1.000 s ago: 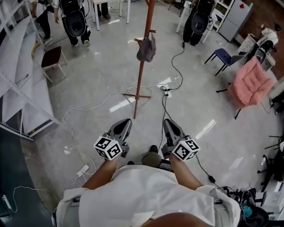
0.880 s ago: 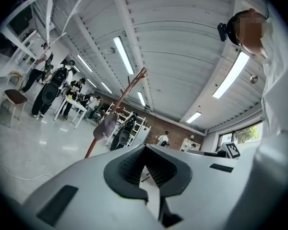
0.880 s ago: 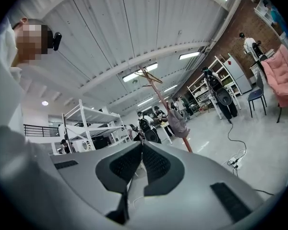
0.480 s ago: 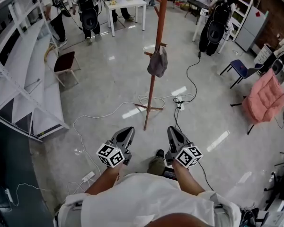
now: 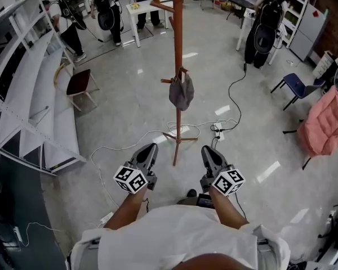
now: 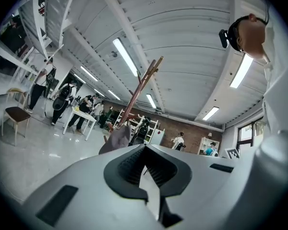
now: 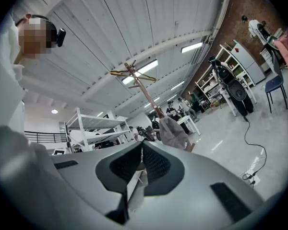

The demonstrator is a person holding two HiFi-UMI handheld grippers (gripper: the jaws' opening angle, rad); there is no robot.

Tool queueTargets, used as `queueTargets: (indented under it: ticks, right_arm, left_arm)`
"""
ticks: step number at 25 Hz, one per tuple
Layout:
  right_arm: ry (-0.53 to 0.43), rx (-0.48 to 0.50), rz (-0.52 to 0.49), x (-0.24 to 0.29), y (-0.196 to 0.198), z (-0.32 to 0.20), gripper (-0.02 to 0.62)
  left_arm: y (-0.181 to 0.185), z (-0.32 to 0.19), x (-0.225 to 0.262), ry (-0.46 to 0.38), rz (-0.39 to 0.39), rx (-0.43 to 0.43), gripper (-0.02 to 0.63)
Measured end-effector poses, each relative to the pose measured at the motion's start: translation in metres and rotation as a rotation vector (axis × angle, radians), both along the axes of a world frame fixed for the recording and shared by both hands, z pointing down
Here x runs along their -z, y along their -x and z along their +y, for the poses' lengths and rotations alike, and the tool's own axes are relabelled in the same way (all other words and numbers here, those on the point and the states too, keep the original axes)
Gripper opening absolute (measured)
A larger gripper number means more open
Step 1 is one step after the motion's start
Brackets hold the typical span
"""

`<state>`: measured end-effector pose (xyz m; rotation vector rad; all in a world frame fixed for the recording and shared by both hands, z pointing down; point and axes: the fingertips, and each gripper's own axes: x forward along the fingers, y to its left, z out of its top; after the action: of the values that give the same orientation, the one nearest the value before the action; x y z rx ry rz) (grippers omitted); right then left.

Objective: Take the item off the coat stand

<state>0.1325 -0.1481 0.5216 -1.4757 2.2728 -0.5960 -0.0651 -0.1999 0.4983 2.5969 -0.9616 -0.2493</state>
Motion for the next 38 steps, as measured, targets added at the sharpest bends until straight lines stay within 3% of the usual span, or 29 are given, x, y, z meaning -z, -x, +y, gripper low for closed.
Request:
queueTargets:
  ticks: [6, 12, 20, 26, 30, 34, 38]
  right_arm:
    - [-0.050, 0.047, 0.025, 0.018, -0.042, -0.057, 0.028]
    - [-0.131, 0.090, 0.077, 0.028, -0.055, -0.094, 0.028]
    - [-0.156, 0.065, 0.142, 0.021, -0.047, -0.144, 0.028]
    - [-0.189, -0.073, 0.186, 0.051, -0.013, -0.199, 0.028]
    - [-0.154, -0.096, 0.235, 0.050, -0.001, -0.229, 0.031]
    - [-0.094, -0.088, 0.261, 0.042, 0.020, -0.262, 0.126]
    - [0.013, -0.099, 0.315, 0.023, 0.029, -0.282, 0.146]
  left_arm:
    - [-0.024, -0.051, 0.023, -0.040, -0.003, 0.072, 0.012]
    - [-0.034, -0.087, 0.025, -0.047, -0.004, 0.087, 0.012]
    - [-0.031, -0.154, 0.018, -0.034, 0.007, 0.032, 0.012]
    - [-0.003, -0.233, 0.031, -0.069, 0.049, -0.104, 0.012]
    - [0.000, -0.273, 0.038, -0.091, 0.069, -0.156, 0.012]
    - [0.000, -0.303, 0.034, -0.063, 0.074, -0.205, 0.012]
    - [-0.010, -0.309, 0.032, -0.051, 0.075, -0.261, 0.012]
